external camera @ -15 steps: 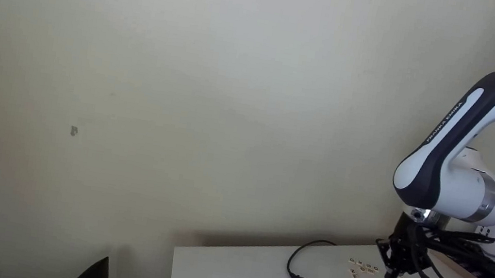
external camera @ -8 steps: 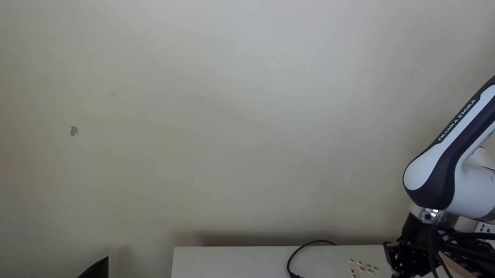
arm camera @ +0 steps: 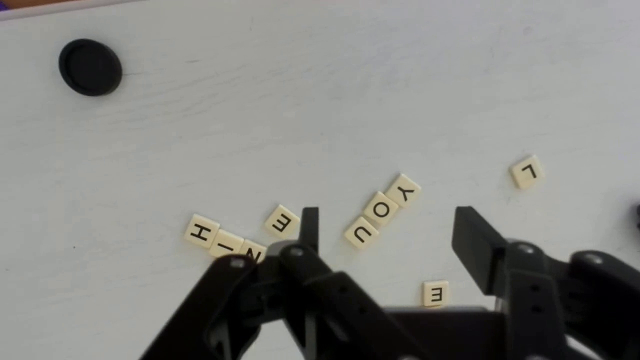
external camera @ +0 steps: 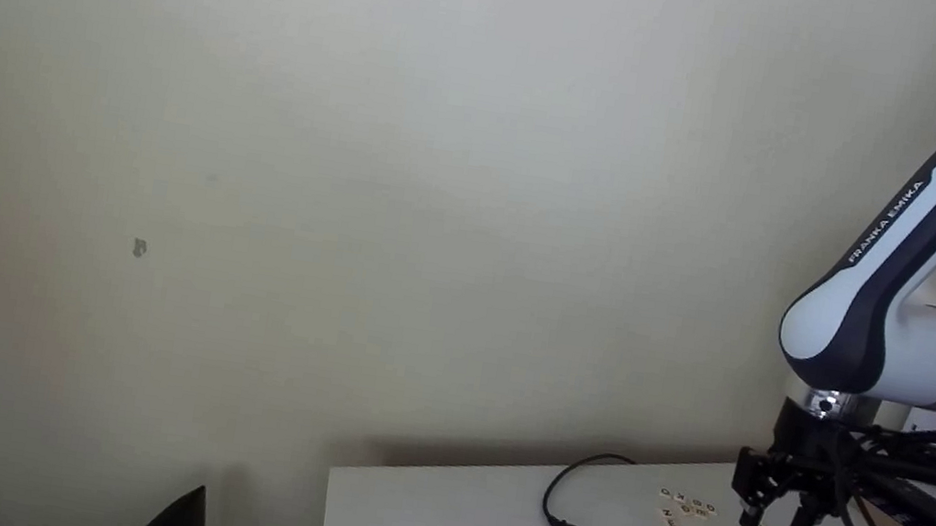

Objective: Arrange some of the tiles neatly to the left

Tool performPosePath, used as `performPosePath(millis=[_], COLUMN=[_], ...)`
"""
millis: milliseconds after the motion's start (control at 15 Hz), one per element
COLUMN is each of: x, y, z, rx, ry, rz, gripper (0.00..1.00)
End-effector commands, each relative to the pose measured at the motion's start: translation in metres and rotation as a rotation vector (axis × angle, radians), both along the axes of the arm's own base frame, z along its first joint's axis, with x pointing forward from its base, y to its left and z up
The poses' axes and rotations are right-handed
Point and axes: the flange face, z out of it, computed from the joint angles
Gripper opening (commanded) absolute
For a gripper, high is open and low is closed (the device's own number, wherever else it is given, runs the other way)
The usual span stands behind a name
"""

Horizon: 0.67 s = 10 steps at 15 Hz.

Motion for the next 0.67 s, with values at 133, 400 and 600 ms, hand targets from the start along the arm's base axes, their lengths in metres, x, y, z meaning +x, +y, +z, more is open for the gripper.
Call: performPosePath(millis=[133, 400, 600], x=[-0.004, 0.002, 0.005], y=[0.003, 0.011, 0.018], z=[0.017, 0.024, 0.027], rx=[-0.061, -0.101, -0.122], ry=[0.023, 0.022, 0.022], rz=[0.128, 0.230, 0.293], gripper=[1.00, 1.00, 1.00])
